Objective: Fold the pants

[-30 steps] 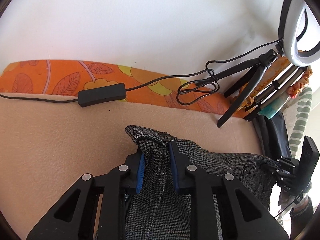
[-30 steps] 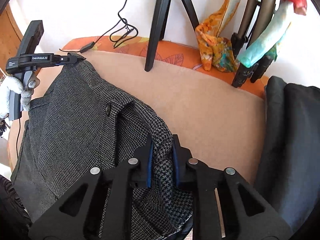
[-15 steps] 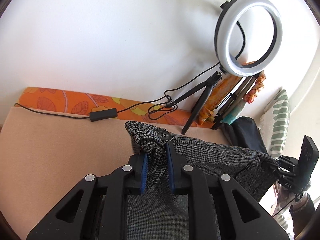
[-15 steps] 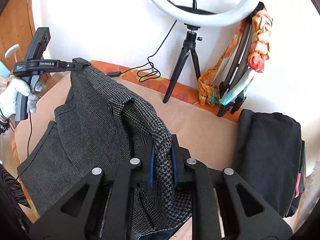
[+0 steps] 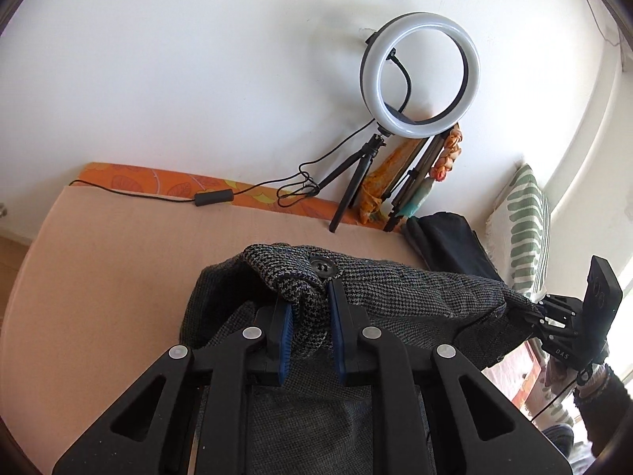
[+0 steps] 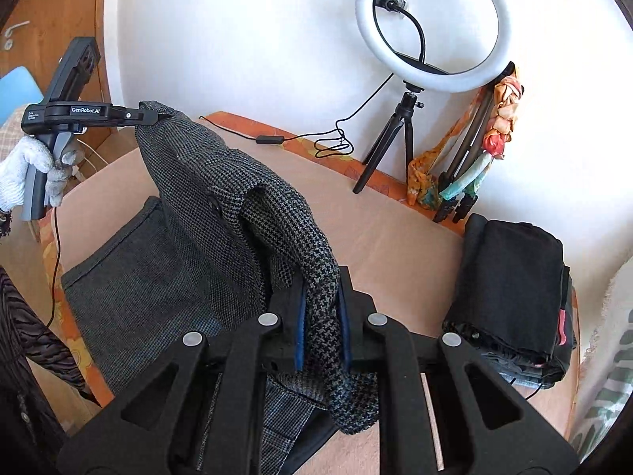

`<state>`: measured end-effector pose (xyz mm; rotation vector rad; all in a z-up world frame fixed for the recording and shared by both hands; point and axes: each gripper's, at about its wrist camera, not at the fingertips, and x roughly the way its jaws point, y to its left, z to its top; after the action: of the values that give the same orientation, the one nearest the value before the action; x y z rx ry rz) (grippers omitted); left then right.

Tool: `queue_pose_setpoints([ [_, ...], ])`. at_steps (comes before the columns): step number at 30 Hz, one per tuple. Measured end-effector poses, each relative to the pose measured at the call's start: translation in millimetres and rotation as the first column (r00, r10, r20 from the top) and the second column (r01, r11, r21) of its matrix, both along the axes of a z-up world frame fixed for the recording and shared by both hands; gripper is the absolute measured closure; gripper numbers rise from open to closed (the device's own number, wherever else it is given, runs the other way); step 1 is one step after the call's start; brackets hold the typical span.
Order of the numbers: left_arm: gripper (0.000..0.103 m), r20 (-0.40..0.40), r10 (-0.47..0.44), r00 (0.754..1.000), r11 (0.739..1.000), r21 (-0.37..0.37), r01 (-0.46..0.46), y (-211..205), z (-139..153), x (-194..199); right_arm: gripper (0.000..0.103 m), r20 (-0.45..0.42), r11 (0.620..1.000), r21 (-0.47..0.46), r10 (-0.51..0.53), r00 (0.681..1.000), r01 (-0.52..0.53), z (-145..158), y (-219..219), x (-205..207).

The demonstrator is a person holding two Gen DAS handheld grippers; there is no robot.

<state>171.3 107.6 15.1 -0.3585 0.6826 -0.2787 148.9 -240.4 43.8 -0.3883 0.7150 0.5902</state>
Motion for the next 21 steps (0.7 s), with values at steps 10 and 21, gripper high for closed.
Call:
queue_pose_setpoints([
  [10, 0.088, -0.061, -0.051, 0.997, 0.998, -0.045, 0.048, -6.5, -45.7, -95.0, 0.089, 0.083, 0.999, -0.044, 0.029, 0.996, -0.025, -24.8, -1.8, -75.0],
  [21, 0.072, -0.207, -0.072, 0.976, 0.997, -0.038, 0.065, -8.3, -85.8, -132.8, 0.089, 0.085, 0.989, -0.133, 0.076, 0.993, -0.064, -72.1, 0.8, -121.4],
])
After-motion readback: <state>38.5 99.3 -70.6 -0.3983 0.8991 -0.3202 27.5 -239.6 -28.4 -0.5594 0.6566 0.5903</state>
